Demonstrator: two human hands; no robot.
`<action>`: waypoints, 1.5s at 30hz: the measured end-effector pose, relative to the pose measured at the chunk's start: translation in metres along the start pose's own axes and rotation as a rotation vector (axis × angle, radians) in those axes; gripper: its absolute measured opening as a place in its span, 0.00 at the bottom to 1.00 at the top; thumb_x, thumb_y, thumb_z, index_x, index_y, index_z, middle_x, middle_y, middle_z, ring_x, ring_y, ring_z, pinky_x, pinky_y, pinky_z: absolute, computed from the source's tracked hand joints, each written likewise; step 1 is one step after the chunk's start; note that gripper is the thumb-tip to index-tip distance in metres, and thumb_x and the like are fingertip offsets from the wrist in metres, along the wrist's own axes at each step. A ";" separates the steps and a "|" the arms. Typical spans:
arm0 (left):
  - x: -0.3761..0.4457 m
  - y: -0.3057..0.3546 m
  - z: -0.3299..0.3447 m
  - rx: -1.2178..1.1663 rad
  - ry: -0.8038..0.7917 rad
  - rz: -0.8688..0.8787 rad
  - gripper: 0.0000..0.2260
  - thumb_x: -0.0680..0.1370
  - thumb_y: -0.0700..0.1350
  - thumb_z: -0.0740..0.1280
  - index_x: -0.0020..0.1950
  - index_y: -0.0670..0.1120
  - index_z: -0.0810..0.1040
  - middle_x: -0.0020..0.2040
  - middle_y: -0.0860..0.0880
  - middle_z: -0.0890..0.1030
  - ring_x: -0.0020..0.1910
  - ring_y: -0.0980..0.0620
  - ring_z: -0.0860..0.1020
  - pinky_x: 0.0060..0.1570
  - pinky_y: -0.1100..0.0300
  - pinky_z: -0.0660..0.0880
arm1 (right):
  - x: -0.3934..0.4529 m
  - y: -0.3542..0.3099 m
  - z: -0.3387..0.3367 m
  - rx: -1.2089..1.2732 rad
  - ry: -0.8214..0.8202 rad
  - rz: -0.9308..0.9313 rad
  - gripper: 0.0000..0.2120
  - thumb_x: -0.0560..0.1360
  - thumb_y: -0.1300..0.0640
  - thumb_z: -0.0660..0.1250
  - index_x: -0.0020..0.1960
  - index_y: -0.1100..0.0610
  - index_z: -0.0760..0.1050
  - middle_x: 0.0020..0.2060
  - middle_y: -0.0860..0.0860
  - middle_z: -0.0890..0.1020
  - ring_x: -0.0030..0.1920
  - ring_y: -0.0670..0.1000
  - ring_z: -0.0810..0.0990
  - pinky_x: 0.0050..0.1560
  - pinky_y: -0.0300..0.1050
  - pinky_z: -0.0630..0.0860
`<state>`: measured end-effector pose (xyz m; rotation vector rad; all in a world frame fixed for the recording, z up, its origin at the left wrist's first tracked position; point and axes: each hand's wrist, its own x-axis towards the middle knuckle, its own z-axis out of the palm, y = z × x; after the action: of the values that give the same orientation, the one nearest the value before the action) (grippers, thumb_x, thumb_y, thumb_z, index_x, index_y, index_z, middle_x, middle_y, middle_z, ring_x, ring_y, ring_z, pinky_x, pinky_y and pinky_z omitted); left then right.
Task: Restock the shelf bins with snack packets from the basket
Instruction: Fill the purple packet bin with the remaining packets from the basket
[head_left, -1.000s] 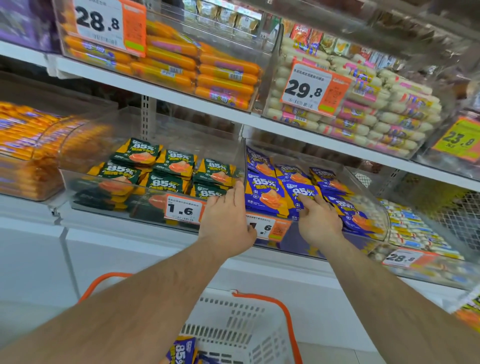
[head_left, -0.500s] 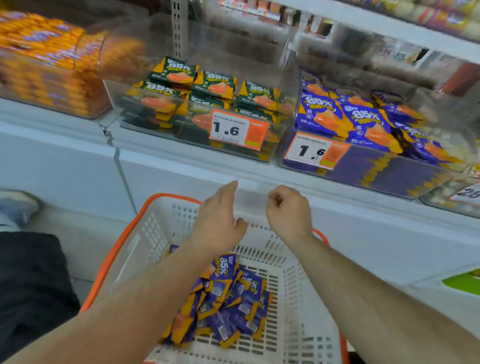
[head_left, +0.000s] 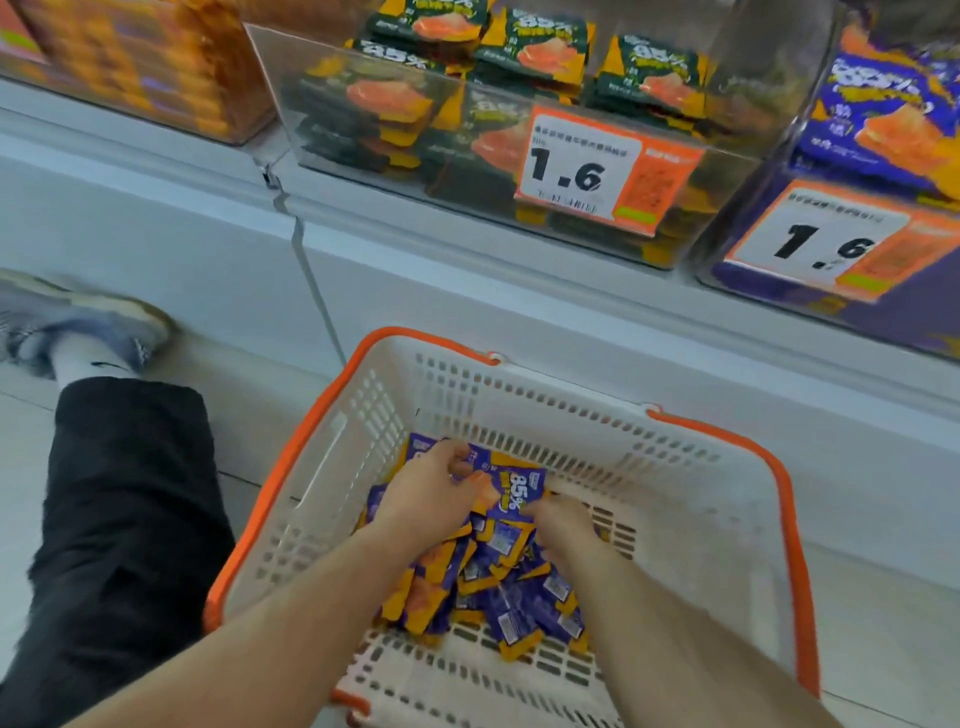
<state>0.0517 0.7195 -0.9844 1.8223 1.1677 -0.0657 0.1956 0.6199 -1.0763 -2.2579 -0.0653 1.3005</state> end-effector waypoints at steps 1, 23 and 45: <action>0.001 -0.002 0.000 -0.013 0.003 -0.014 0.20 0.80 0.46 0.63 0.73 0.49 0.67 0.62 0.53 0.77 0.56 0.52 0.77 0.52 0.52 0.78 | -0.005 -0.005 0.001 0.027 0.001 0.022 0.12 0.75 0.63 0.64 0.49 0.74 0.72 0.31 0.54 0.65 0.33 0.53 0.61 0.39 0.55 0.60; 0.002 -0.014 0.001 -0.023 -0.019 -0.108 0.20 0.79 0.40 0.60 0.70 0.52 0.69 0.52 0.60 0.76 0.50 0.52 0.79 0.35 0.62 0.77 | 0.020 -0.029 0.047 -0.163 0.257 -0.287 0.03 0.78 0.56 0.65 0.47 0.55 0.72 0.47 0.51 0.77 0.51 0.56 0.75 0.54 0.51 0.72; -0.053 0.104 -0.016 -0.751 0.121 0.251 0.09 0.80 0.38 0.65 0.46 0.51 0.81 0.35 0.59 0.84 0.37 0.60 0.81 0.38 0.67 0.76 | -0.176 -0.094 -0.124 -0.476 0.676 -1.057 0.14 0.71 0.59 0.71 0.56 0.56 0.80 0.57 0.52 0.78 0.60 0.55 0.75 0.62 0.45 0.69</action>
<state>0.0924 0.6836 -0.8801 1.2866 0.8651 0.5626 0.2227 0.5965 -0.8437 -2.2993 -1.2196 -0.0529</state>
